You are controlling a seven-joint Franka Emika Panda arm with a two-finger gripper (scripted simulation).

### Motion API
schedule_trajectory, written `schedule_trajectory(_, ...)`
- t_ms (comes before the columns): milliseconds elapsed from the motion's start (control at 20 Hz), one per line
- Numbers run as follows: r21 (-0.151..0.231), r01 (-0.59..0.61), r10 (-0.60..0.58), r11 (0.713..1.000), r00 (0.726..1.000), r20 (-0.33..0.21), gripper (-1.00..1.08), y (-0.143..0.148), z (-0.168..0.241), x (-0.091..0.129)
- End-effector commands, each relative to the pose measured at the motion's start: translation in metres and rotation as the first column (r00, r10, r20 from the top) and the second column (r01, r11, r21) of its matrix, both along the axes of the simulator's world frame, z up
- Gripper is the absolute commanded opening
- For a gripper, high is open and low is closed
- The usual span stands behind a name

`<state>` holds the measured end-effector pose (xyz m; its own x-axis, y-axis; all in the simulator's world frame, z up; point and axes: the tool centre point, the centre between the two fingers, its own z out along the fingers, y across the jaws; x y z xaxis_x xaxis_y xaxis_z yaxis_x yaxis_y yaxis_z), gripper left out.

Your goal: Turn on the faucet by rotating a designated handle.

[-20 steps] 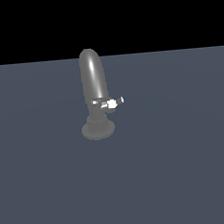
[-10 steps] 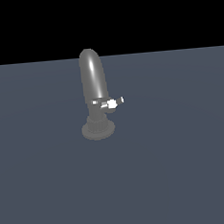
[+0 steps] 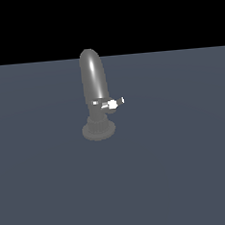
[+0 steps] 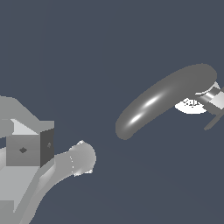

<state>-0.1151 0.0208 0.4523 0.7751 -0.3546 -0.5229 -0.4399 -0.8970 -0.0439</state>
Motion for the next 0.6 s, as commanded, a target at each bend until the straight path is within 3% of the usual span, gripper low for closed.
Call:
schedule_trajectory(0, 0.013, 0.036, -0.036, 0.999, 0.998, -0.047, -1.00, 0.000, -0.007, 0.012)
schedule_trajectory(300, 0.038, 0.126, -0.119, 0.991, 0.980, -0.161, -1.00, -0.001, -0.025, 0.041)
schedule_trajectory(550, 0.052, 0.205, -0.185, 0.977, 0.948, -0.258, -1.00, -0.003, -0.043, 0.064)
